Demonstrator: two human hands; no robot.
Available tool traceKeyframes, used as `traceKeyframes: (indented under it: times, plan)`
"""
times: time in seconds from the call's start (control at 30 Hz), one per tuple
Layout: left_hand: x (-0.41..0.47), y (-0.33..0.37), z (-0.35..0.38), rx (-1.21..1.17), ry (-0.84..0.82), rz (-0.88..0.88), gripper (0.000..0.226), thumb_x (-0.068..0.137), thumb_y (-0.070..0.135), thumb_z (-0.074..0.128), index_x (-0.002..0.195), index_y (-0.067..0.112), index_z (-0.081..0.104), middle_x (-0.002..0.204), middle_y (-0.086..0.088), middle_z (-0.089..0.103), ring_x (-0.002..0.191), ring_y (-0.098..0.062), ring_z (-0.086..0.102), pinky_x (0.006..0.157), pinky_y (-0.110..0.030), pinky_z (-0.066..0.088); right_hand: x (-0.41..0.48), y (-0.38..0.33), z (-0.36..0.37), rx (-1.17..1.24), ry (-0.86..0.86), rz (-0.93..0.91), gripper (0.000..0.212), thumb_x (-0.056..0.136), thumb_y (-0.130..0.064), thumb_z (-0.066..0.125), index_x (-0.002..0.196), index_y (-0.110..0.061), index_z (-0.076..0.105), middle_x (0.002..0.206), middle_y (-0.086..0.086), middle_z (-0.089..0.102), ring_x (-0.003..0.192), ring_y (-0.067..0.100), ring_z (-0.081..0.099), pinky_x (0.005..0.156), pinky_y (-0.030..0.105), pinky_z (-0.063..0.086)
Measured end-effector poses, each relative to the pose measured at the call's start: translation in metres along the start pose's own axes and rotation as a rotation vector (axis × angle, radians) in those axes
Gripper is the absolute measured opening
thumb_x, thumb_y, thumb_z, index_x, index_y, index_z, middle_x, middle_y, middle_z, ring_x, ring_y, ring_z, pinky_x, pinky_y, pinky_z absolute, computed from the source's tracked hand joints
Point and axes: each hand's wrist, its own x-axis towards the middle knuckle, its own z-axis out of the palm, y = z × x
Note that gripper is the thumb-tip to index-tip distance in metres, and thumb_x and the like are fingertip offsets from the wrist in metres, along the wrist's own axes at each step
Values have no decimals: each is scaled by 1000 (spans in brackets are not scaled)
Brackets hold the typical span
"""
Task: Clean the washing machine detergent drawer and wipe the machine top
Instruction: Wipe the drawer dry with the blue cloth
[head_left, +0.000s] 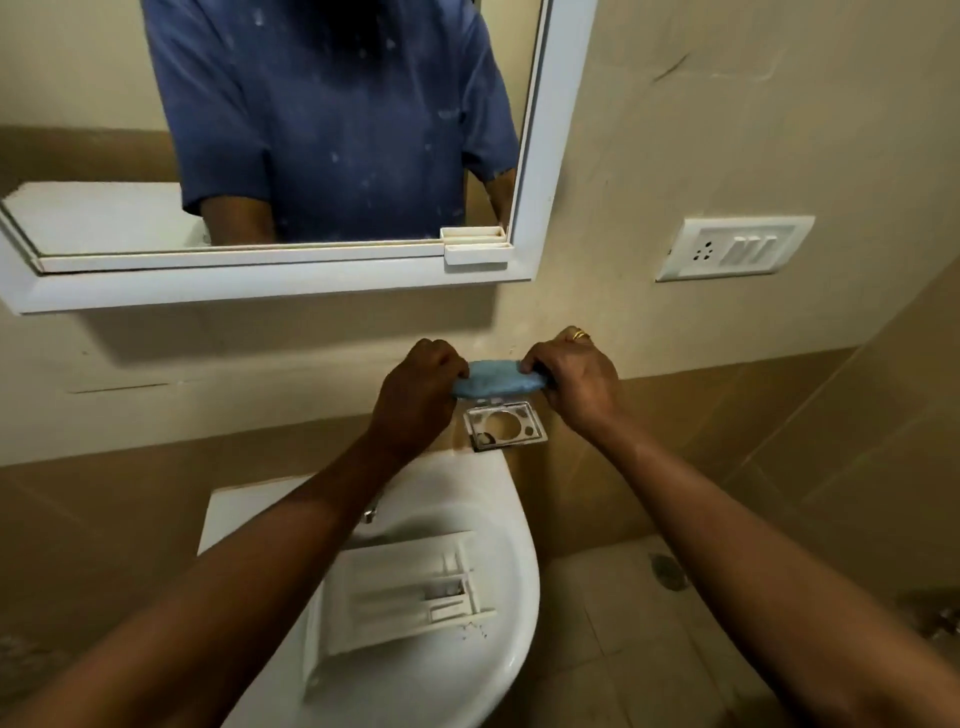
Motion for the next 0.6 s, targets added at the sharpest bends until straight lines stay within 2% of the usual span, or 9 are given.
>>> traceKeyframes:
  times: [0.07,0.13,0.17,0.23,0.3,0.37,0.47,0.6]
  plan:
    - [-7,-1,23,91,-17,90,21,76,4,78,93,7,67,97,-13,64,89,-29,57,64,-39,50,-1,10,14,-72,-34,-70,27,78,-1,70,98,-19,69,92,3,67,94,25,56,58,31,43]
    - [-28,-4,47,133,-115,171,26,75,5,81,97,7,67,99,-15,65,91,-30,59,70,-41,52,-19,20,34,-130,-161,-167,15,87,-9,62,97,-18,68,96,4,66,96,26,56,63,30,39]
    - [-41,-7,56,139,-168,182,27,75,4,81,98,8,67,100,-14,65,92,-31,60,74,-42,53,-31,25,43,-136,-228,-185,14,90,-12,61,100,-20,67,99,4,66,96,25,58,66,31,41]
    - [-60,-12,66,100,-201,140,26,79,2,77,102,9,70,105,-14,68,96,-33,62,80,-46,56,-53,36,54,-62,-283,-98,26,90,-11,65,113,-24,69,112,4,70,100,25,64,78,34,53]
    - [-67,-19,71,71,-178,99,28,82,1,75,109,7,73,113,-14,71,102,-34,65,87,-47,57,-62,45,61,16,-274,-5,43,87,-4,69,125,-24,69,127,4,70,110,24,66,90,39,58]
    - [-70,-21,68,62,-169,101,31,82,2,75,112,8,74,119,-14,71,108,-35,66,95,-47,55,-60,39,58,0,-256,-2,45,85,-4,70,126,-22,69,129,6,69,117,25,64,96,42,57]
    - [-72,-22,63,23,-227,112,41,80,0,68,119,10,73,128,-13,69,114,-35,64,100,-46,50,-57,21,55,6,-142,3,43,85,-10,71,127,-18,69,131,8,69,123,27,60,103,43,53]
    - [-78,-21,46,-31,-284,50,48,78,4,63,126,12,69,129,-12,67,115,-34,61,101,-45,48,-68,3,67,-8,-261,-20,46,90,-21,58,136,-18,63,143,8,61,136,29,53,114,51,40]
